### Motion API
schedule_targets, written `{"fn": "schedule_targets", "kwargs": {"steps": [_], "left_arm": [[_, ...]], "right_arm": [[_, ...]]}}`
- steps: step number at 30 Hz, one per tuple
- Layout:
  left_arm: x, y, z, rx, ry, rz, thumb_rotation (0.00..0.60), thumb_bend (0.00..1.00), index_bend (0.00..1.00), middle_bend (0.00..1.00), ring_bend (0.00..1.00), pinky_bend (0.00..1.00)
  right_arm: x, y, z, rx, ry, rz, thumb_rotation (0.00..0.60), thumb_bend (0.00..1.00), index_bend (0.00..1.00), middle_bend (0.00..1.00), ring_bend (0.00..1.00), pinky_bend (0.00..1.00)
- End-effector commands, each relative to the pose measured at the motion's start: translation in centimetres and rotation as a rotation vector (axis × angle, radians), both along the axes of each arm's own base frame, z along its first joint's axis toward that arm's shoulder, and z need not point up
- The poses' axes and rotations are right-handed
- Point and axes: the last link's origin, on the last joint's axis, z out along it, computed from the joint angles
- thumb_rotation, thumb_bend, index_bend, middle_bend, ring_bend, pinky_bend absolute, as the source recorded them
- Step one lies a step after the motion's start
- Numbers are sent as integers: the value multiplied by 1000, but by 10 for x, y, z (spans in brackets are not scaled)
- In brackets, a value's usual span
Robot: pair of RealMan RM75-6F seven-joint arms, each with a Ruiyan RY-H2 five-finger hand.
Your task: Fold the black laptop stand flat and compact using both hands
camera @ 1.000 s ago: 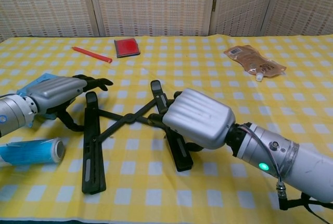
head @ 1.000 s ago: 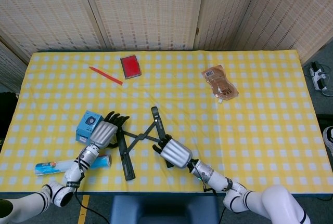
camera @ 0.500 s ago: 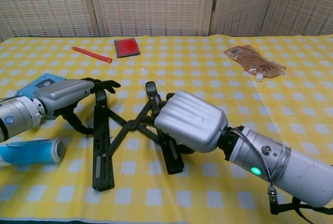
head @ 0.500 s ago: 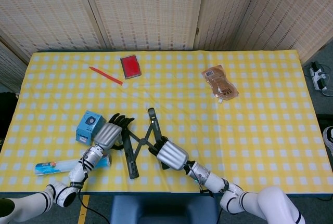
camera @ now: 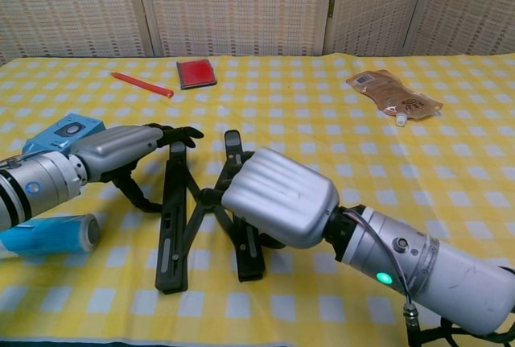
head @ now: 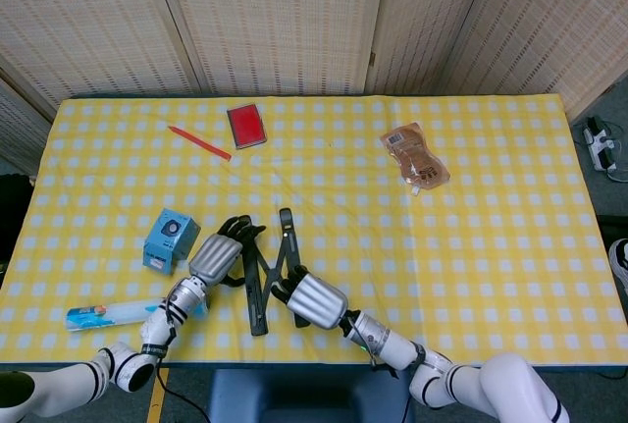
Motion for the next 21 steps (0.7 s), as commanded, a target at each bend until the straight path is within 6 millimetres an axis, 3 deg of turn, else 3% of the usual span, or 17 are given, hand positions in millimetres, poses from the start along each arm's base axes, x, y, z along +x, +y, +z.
{"fn": "schedule_targets", "kwargs": {"steps": [1,17,21], "left_arm": [[4,-1,-2,-5,-3,-6,600,194,51,170,91,0],[20,-7,-10,-28,-7,-31,600,194,50,170,91,0],[19,-6,-4,-4,-7,-37,600,194,48,169,91,0]], "right_arm": [[1,1,-1,2,-1,2,600,201,330,528,452,443],[4,5,-1,5,-14,6,600,201,329,527,451,444],[2,6,6,3,-18,6,600,200,291,471,405,441]]}}
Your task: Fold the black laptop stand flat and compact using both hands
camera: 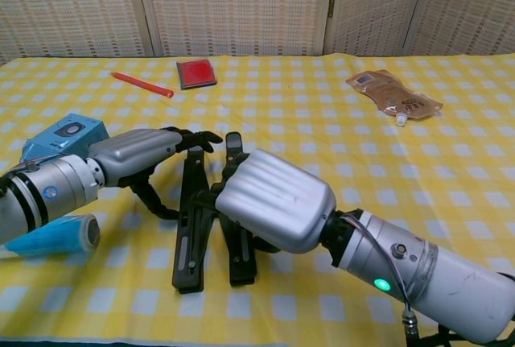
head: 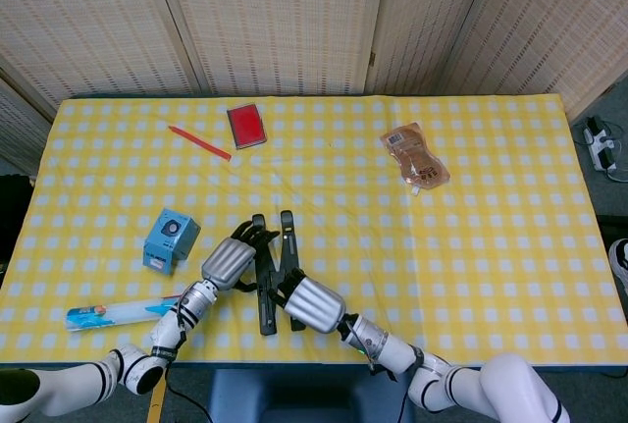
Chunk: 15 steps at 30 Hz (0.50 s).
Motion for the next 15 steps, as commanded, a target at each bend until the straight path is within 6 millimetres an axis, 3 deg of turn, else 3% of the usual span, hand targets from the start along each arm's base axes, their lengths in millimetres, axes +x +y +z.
{"fn": "schedule_targets", "kwargs": {"steps": [1,4,9,15], "left_arm": [[-1,1,7,19,-6,-3,600,194,48,169,90,0],[-3,2,18,41,-11,-6,600,193,47,168,88,0],[-6,4,41,81,-36,1,600,194,46,168,87,0],[-10,3,63,116,-52,5,600,194,44,167,85,0]], "right_arm": [[-1,0,8,-1,-8,1,600,200,257,443,384,437],[1,-1,23,-4,-20,2,600,200,164,369,336,419],[10,-4,55,26,5,9,600,200,91,291,286,386],[30,-11,78,127,173,41,600,200,2,172,172,221]]}}
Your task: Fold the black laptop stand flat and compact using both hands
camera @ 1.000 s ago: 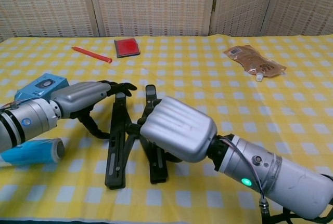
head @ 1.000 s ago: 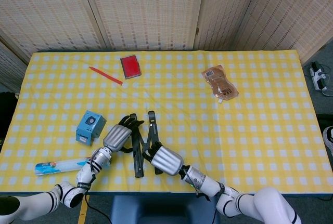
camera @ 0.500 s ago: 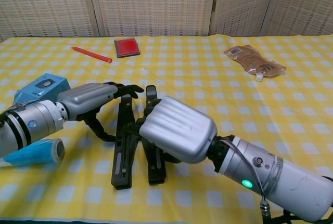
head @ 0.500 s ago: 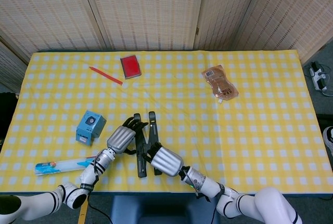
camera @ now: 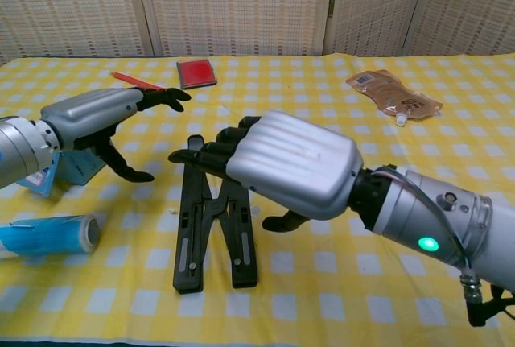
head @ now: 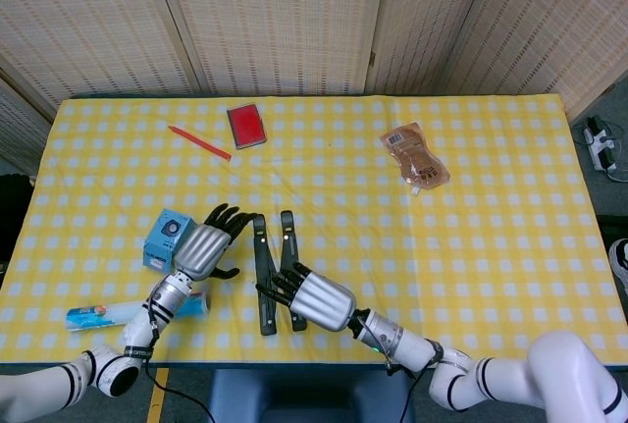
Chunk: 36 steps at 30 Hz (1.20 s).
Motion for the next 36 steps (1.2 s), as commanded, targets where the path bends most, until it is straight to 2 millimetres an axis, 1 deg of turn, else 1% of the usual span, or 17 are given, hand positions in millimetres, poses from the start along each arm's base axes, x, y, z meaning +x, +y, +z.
{"fn": "schedule_targets", "kwargs": {"steps": [1,5,7,10,17,23,30,36], "left_arm": [[-2,-1,9,15,-10,6,600,194,44,166,84,0],[-6,-2,17,28,-17,16,600,194,42,161,80,0],[-8,-2,21,33,-20,23,600,194,41,160,78,0],[-12,-3,24,36,-21,32,600,194,39,157,72,0],[-20,-1,30,47,-24,55,600,194,35,149,66,0],[-30,0,34,55,-29,77,600,193,34,148,65,0],[-41,1,35,57,-31,104,600,194,34,147,64,0],[-47,2,37,61,-43,117,600,194,34,146,63,0]], "right_arm": [[16,-12,21,57,173,37,600,200,0,137,145,192],[25,-18,20,85,317,67,600,199,0,50,63,126],[28,-21,18,76,383,101,600,199,0,24,45,114],[33,-23,11,85,434,113,600,199,0,0,20,85],[45,-26,-11,83,496,150,600,200,0,0,6,80],[48,-29,-30,84,550,172,600,199,0,0,5,80],[58,-31,-42,83,561,180,600,199,0,0,3,80],[66,-32,-51,85,587,196,600,199,0,0,8,80]]}}
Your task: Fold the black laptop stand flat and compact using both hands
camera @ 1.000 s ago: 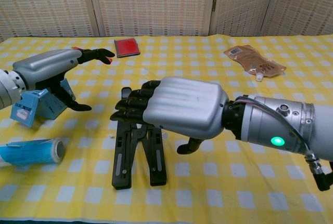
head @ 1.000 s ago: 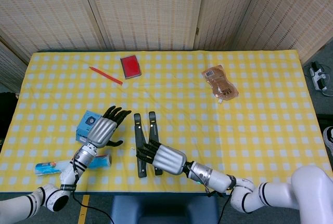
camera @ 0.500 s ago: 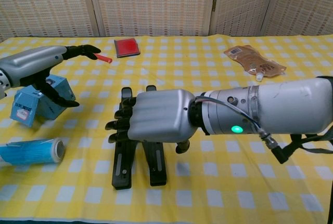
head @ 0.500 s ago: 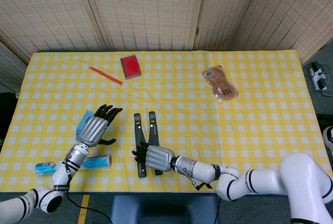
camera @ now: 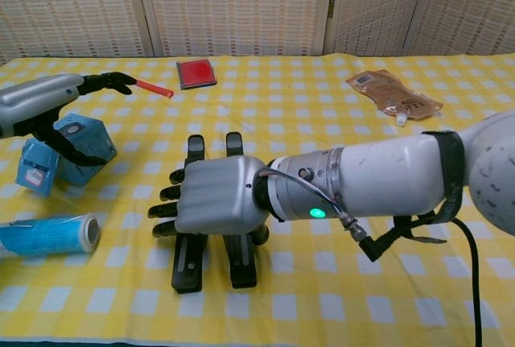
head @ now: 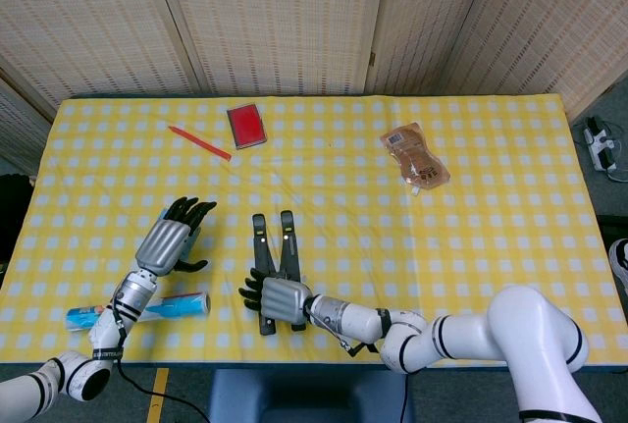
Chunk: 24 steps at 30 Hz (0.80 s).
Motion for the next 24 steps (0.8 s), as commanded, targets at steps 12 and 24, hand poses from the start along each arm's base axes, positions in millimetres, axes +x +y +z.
{"fn": "schedule_targets", "kwargs": {"steps": [12,24], "left_arm": [[-8,0,-1,-1,-8,12,600,194,33,145,62,0],[-11,0,-1,-1,-9,15,600,193,33,145,61,0]], "right_arm": [[9,-4,-8,-14,31,-13,600,199,3,113,41,80],[11,-3,-5,-21,-23,-11,600,200,261,301,156,110]]}}
